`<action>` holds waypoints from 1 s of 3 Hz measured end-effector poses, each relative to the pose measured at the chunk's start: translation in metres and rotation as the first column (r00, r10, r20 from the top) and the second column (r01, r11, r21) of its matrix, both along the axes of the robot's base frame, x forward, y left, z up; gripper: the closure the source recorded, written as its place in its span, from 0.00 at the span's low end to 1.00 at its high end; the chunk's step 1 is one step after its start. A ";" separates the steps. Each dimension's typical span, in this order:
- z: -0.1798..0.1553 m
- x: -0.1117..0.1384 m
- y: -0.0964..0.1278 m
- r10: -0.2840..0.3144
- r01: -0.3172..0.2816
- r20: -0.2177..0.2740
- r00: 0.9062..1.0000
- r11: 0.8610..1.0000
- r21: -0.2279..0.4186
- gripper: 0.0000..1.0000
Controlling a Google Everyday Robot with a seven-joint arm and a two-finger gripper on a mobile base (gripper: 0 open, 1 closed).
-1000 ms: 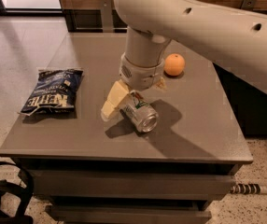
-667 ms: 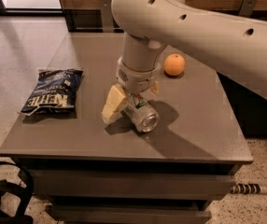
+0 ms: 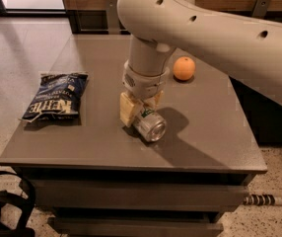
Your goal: Pick 7up can
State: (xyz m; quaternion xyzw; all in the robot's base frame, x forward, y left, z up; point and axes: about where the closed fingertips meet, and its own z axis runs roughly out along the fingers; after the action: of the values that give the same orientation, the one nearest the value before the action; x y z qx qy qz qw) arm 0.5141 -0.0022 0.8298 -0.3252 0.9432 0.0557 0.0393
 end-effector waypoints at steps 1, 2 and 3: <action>0.000 0.000 0.001 0.001 -0.001 0.001 1.000 1.000 0.000 0.91; 0.000 0.000 0.001 0.002 -0.002 0.001 1.000 1.000 0.000 1.00; 0.008 0.000 -0.004 0.011 -0.012 0.036 0.999 1.000 0.012 1.00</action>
Offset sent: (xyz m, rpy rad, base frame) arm -0.0002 0.0005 -0.0001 0.0001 -0.0006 0.0009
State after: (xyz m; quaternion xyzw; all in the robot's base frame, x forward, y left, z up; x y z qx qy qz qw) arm 0.5137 -0.0057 0.8382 -0.3313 0.9401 0.0557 0.0578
